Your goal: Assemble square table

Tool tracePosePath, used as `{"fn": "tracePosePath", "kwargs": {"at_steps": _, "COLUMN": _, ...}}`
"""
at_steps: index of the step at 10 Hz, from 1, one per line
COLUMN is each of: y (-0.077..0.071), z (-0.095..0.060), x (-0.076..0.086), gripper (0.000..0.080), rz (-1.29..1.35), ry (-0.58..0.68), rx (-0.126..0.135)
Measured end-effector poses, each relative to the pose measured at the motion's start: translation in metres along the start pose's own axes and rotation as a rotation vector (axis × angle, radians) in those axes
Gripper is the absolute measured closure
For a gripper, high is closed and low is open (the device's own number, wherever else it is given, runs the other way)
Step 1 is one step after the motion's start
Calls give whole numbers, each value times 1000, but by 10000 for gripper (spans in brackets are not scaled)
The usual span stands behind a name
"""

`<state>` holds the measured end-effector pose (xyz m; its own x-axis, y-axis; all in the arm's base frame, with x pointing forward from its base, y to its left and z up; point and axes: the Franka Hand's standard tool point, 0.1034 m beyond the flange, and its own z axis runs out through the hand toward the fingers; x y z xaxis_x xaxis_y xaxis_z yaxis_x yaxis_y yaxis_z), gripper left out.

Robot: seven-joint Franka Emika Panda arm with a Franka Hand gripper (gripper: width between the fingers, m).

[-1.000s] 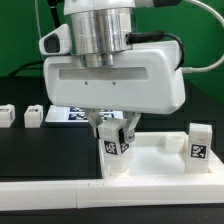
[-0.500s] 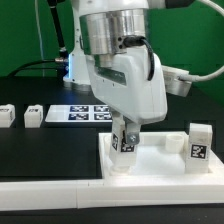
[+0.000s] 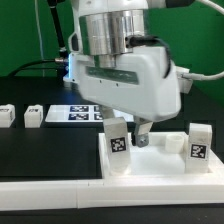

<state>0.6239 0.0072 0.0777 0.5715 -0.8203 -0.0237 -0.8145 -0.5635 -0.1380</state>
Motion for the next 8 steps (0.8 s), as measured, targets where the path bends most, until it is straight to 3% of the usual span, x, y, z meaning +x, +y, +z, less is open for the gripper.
{"fn": "tracePosePath", "kwargs": {"at_steps": 5, "y": 3, "z": 1, "x": 3, "gripper": 150, "rz": -425, "ry": 4, "rx": 0}}
{"fn": "tracePosePath", "kwargs": {"at_steps": 6, "y": -1, "z": -2, "x": 5, "gripper": 150, "rz": -648, "ry": 33, "rx": 2}}
{"fn": "tracePosePath", "kwargs": {"at_steps": 8, "y": -2, "z": -1, "x": 4, "gripper": 150, "rz": -684, "ry": 41, "rx": 4}}
